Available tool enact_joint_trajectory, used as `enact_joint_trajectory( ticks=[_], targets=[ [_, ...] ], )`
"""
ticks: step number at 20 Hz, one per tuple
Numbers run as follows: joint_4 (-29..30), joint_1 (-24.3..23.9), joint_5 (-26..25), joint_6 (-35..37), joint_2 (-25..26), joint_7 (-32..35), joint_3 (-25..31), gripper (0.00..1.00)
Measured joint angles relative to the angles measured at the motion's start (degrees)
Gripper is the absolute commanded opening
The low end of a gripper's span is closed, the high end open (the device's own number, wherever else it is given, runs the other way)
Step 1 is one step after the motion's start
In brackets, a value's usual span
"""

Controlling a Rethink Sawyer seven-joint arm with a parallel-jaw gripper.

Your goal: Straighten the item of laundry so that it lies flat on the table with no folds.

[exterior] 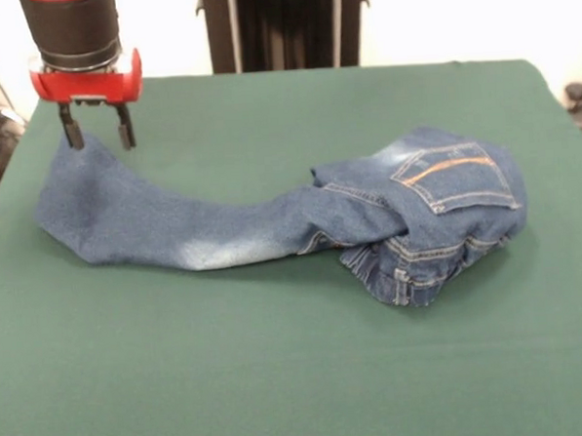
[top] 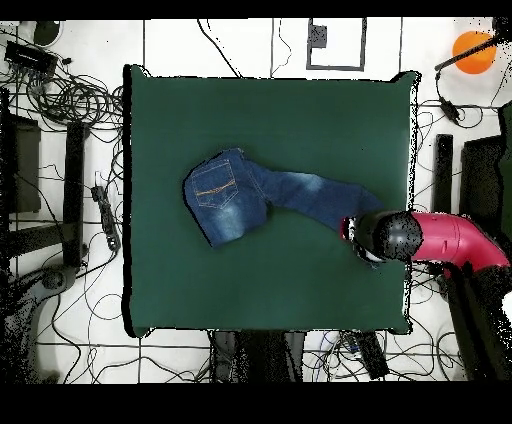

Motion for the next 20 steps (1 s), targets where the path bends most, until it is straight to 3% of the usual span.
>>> enact_joint_trajectory(
  ticks=[10, 20],
  targets=[
    [0.0, 0.9, 0.0, 0.0, -0.3, 0.0, -1.0, 1.0],
    [0.0, 7.3, 0.6, -4.6, 0.3, 0.0, -2.3, 1.0]
  ],
)
